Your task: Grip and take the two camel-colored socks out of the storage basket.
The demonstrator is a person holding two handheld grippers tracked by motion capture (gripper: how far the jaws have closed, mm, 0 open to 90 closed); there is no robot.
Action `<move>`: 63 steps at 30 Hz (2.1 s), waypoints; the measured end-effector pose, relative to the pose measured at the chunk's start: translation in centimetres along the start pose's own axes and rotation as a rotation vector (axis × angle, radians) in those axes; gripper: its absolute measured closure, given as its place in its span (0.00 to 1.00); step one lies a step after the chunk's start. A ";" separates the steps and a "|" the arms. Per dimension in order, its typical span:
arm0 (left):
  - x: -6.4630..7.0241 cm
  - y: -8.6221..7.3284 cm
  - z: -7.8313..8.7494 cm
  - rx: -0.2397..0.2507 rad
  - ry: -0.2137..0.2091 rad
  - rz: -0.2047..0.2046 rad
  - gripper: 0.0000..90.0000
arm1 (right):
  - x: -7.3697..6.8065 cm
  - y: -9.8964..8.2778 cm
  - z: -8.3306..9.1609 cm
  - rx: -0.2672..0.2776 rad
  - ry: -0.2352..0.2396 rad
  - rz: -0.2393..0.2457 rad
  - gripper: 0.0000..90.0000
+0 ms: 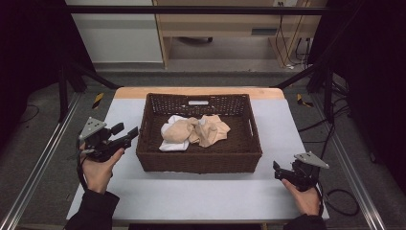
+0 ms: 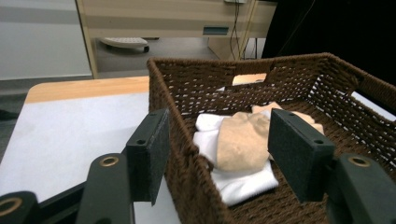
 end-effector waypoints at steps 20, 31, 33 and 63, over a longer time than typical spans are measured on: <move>2.5 3.4 -4.1 -0.022 -0.016 -0.036 0.43 | -0.1 0.0 -0.1 0.002 0.000 0.011 0.06; 3.8 4.6 -7.0 -0.057 -0.009 -0.077 0.43 | -0.2 0.1 -0.2 0.009 0.017 0.005 0.06; 4.0 4.7 -7.8 -0.063 -0.008 -0.089 0.43 | -0.2 0.1 -0.3 0.013 0.018 0.006 0.06; 3.5 -0.1 -16.2 -0.320 -0.005 -0.146 0.49 | -0.2 0.1 -0.5 0.012 0.008 0.009 0.06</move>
Point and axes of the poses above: each handheld gripper's, and its own axes: z roughly backward along the jaws, y roughly out of its top, x roughly to its right, the point moved 4 cm from there along -z, roughly forward along the jaws, and after that the axes turned 2 degrees about -z, right-handed, at the moved point
